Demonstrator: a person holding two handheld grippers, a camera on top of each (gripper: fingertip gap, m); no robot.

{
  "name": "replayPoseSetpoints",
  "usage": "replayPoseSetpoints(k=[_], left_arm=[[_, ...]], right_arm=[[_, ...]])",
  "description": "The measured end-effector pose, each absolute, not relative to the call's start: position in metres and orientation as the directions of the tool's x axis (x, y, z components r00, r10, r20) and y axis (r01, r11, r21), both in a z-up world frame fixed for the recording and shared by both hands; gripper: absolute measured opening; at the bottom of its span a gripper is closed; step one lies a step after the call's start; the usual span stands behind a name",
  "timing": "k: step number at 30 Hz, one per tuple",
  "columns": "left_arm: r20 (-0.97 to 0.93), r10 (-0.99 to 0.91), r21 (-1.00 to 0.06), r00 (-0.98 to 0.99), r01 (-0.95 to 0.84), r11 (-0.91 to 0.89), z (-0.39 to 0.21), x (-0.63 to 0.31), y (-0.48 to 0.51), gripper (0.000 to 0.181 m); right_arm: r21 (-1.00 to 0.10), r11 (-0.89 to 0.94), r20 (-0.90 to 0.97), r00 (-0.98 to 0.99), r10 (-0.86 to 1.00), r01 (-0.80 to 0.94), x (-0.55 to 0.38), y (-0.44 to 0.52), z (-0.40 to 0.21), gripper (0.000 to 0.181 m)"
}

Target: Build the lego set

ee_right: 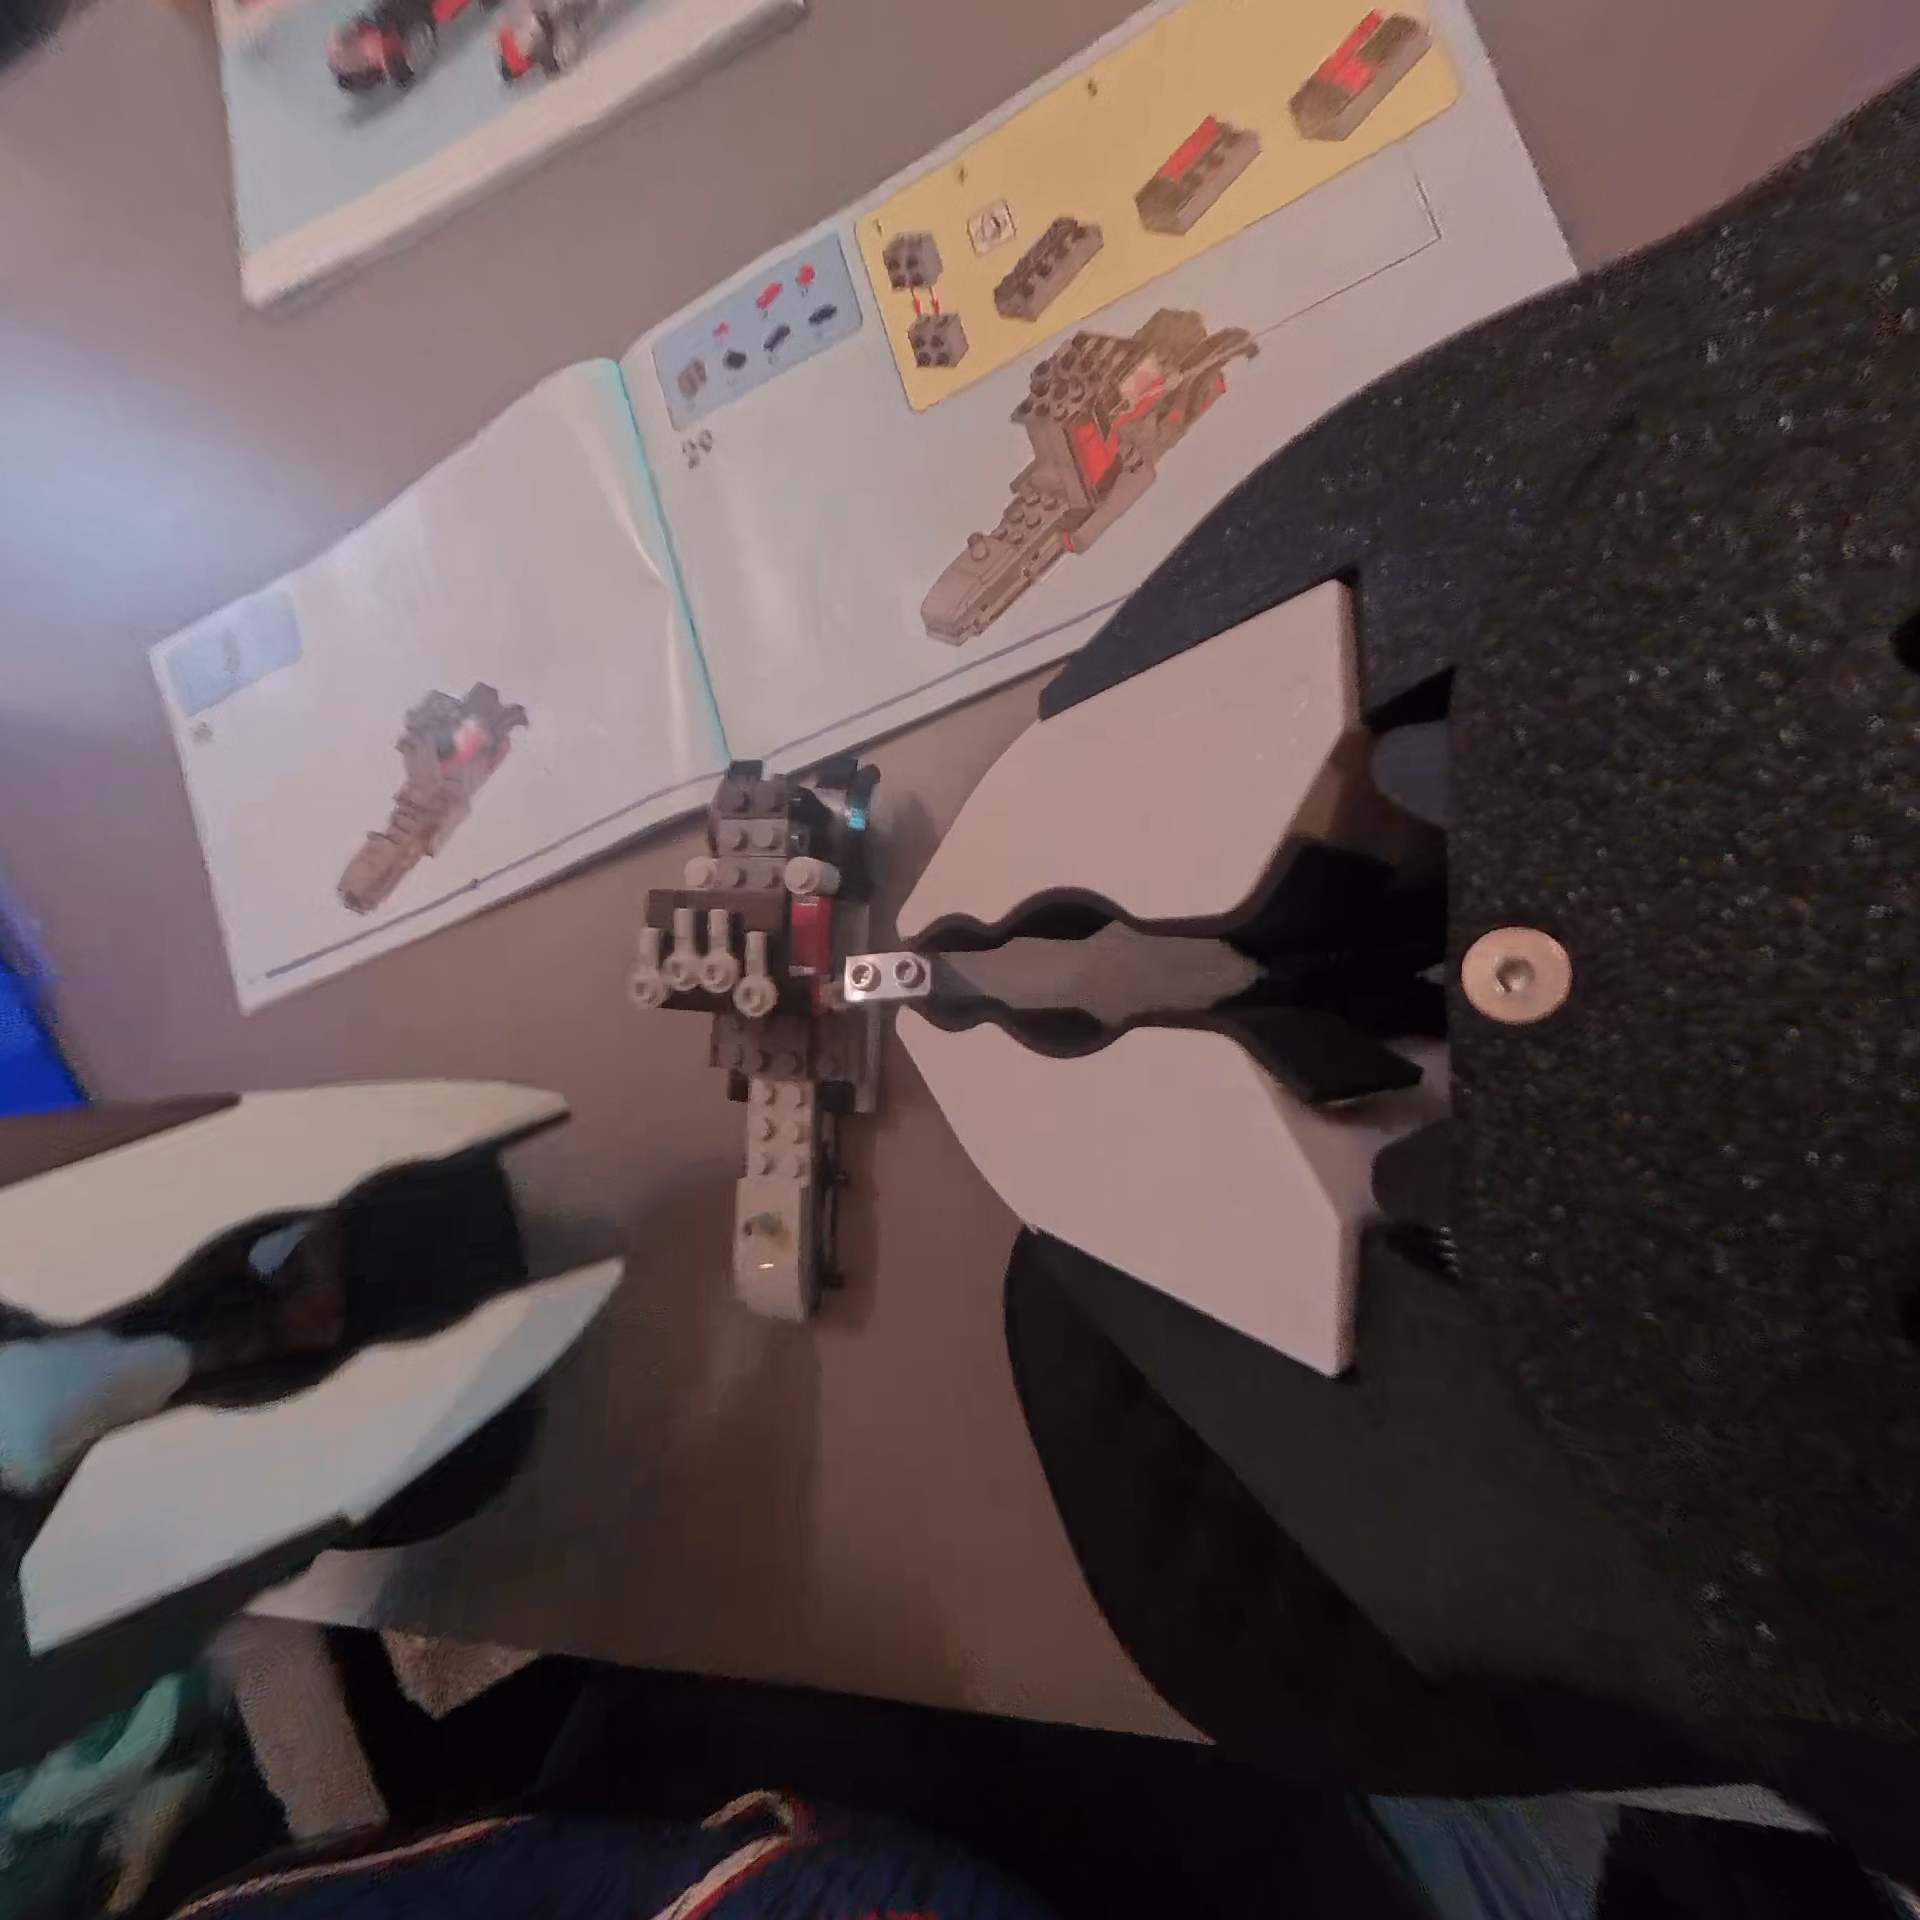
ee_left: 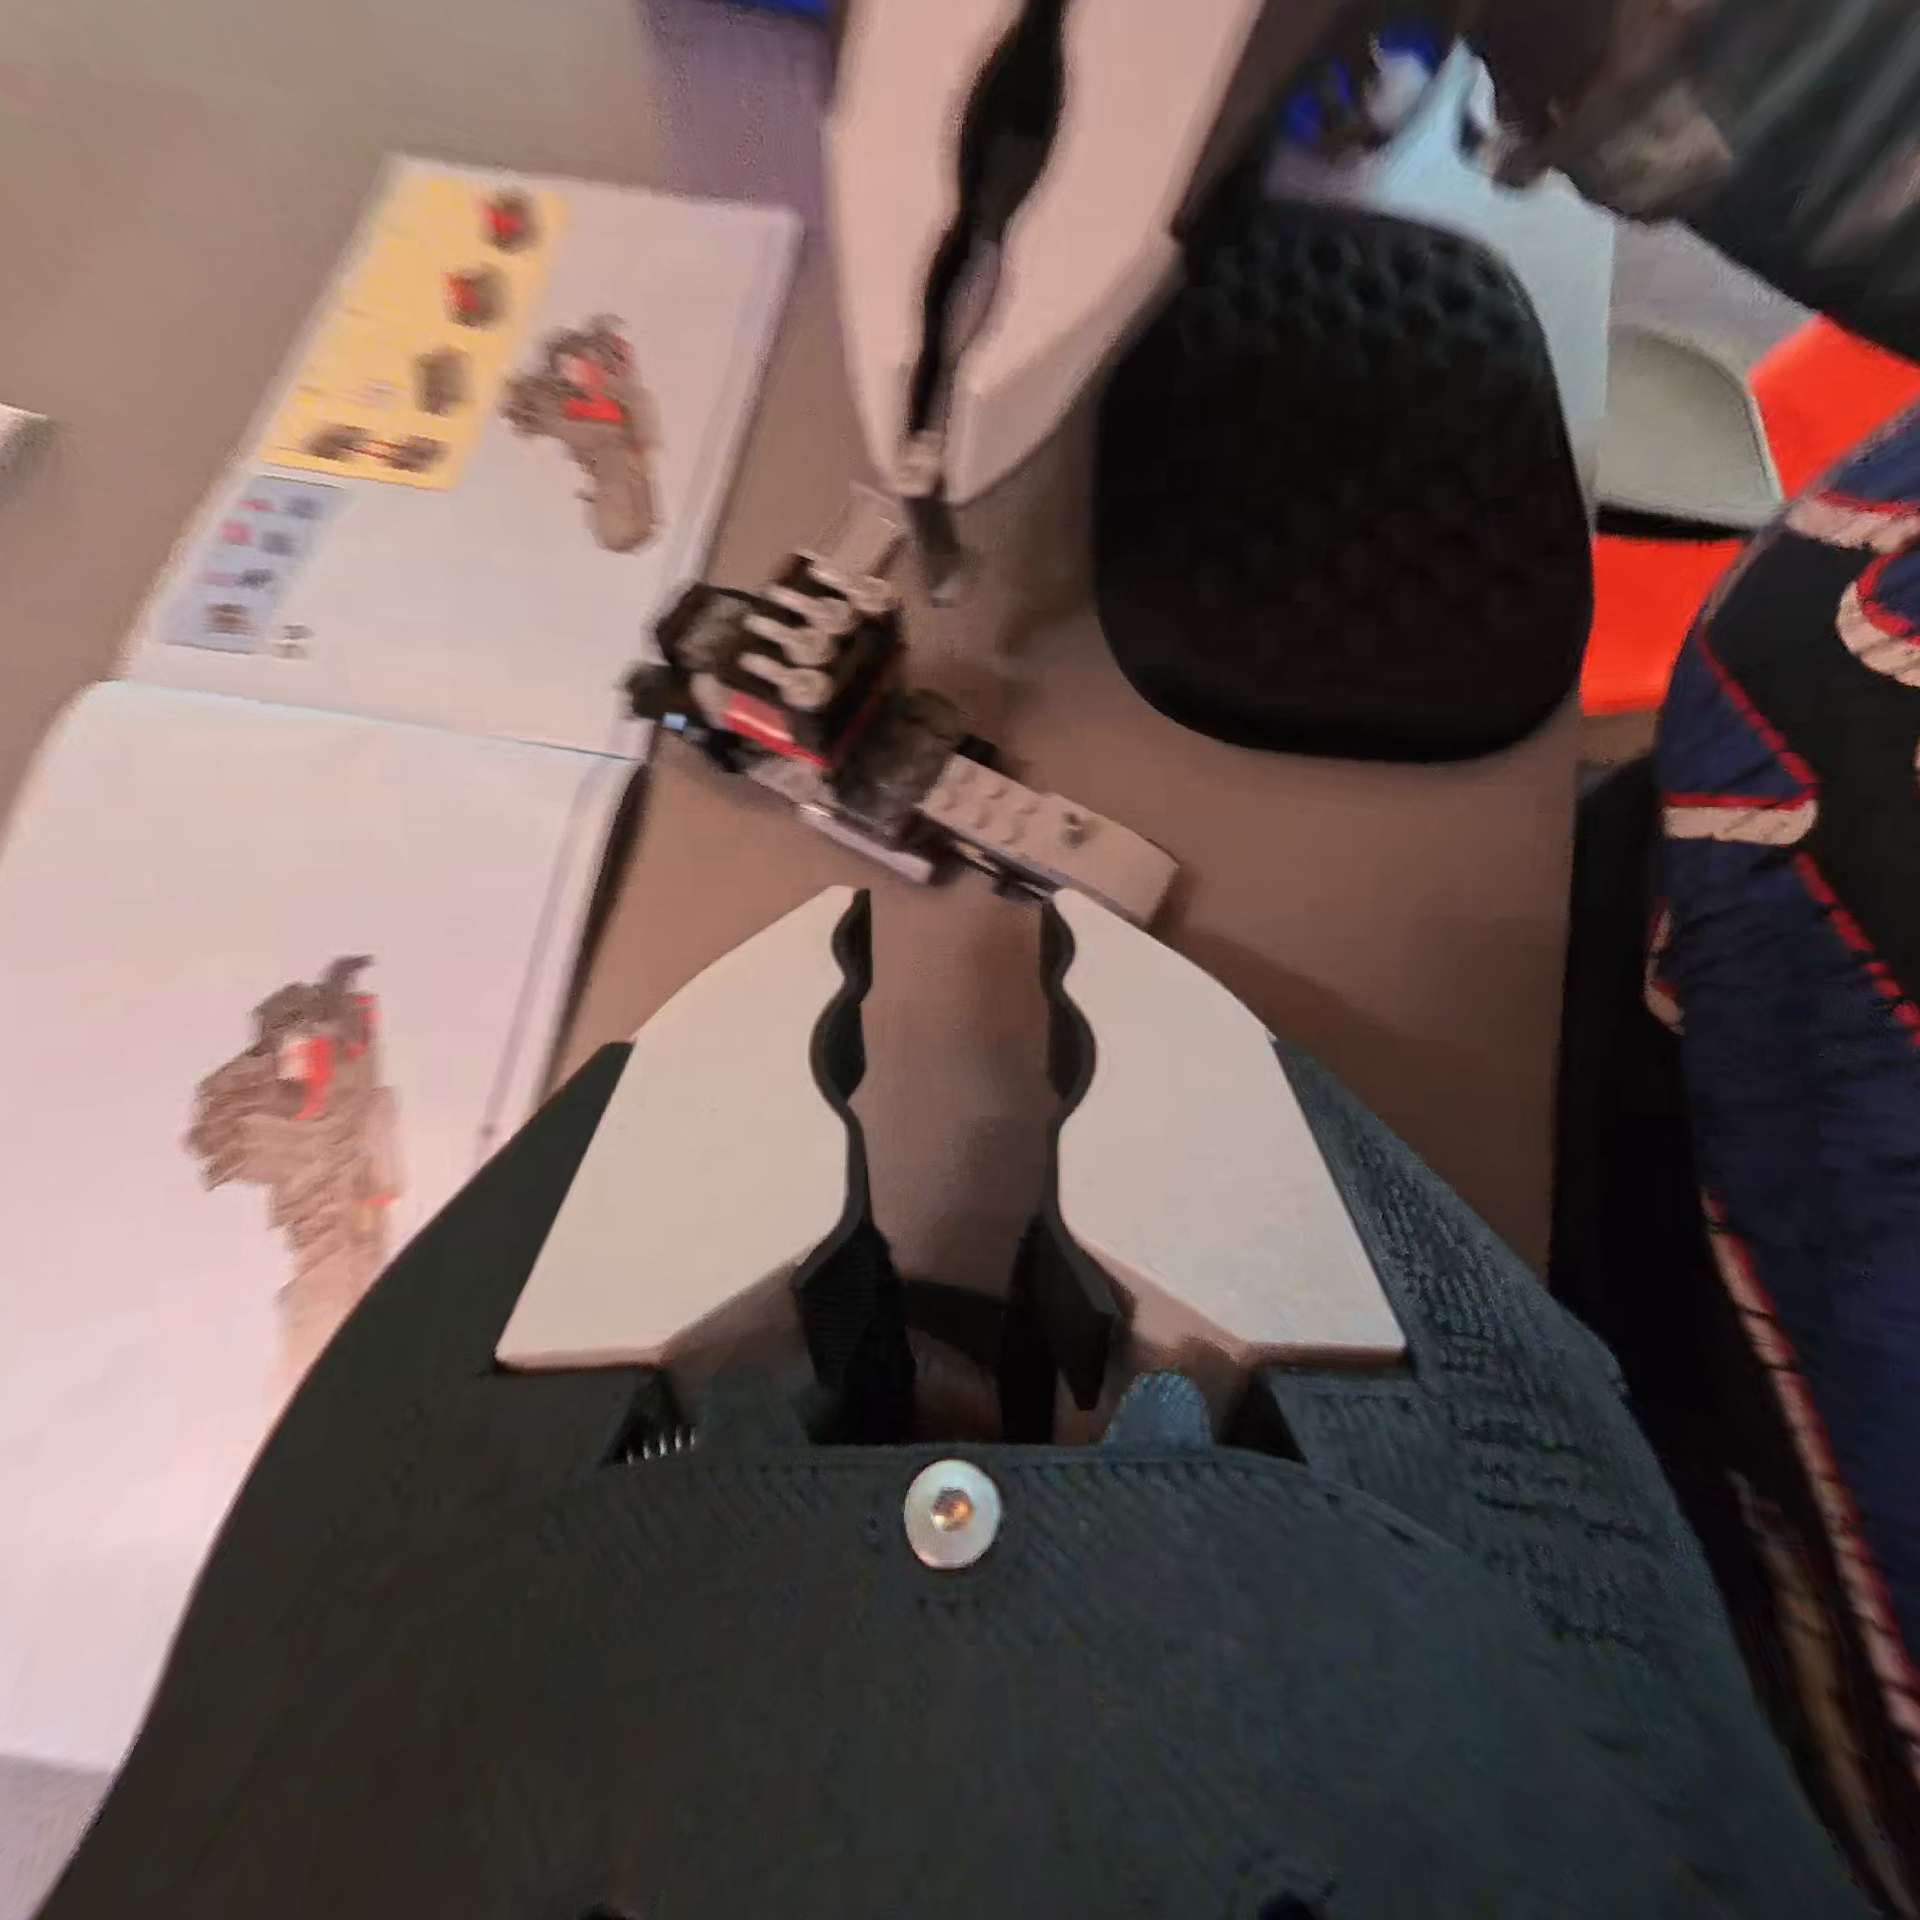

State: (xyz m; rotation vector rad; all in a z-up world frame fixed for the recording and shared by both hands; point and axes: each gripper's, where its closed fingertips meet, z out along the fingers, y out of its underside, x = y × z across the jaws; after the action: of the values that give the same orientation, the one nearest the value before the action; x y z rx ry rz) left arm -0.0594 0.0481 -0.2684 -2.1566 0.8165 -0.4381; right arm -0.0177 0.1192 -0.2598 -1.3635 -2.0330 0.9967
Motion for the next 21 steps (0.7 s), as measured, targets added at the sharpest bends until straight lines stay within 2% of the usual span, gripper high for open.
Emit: replayPoseSetpoints(k=[4,7,10,14,17,21], left_arm=[[0.049,-0.583,-0.85,0.811,-0.273,-0.451,-0.247,-0.083,0.067,0.03],[0.0,-0.595,-0.917,0.804,-0.237,-0.321,-0.229,-0.072,0.074,0.028],[-0.109,-0.573,-0.951,0.812,-0.253,-0.179,-0.216,-0.06,0.078,0.03],[-0.288,-0.383,-0.943,0.878,-0.33,-0.046,-0.203,-0.065,0.085,0.036],[-0.411,-0.289,-0.898,0.865,-0.439,-0.037,-0.204,-0.067,0.087,0.036],[-0.461,-0.26,-0.869,0.848,-0.491,-0.059,-0.208,-0.063,0.09,0.032]], right_arm=[[-0.822,0.31,0.147,-0.347,0.926,0.478,-0.027,0.105,-0.243,0.008],[-0.855,0.314,0.19,-0.315,0.93,0.412,-0.037,0.094,-0.229,0.007],[-0.923,0.187,0.107,-0.241,0.965,0.338,-0.046,0.091,-0.21,0.007],[-0.963,-0.042,-0.08,-0.135,0.988,0.265,-0.052,0.099,-0.195,0.008],[-0.96,-0.155,-0.184,-0.108,0.977,0.234,-0.056,0.1,-0.192,0.007],[-0.949,-0.215,-0.242,-0.099,0.965,0.231,-0.06,0.094,-0.193,0.007]])
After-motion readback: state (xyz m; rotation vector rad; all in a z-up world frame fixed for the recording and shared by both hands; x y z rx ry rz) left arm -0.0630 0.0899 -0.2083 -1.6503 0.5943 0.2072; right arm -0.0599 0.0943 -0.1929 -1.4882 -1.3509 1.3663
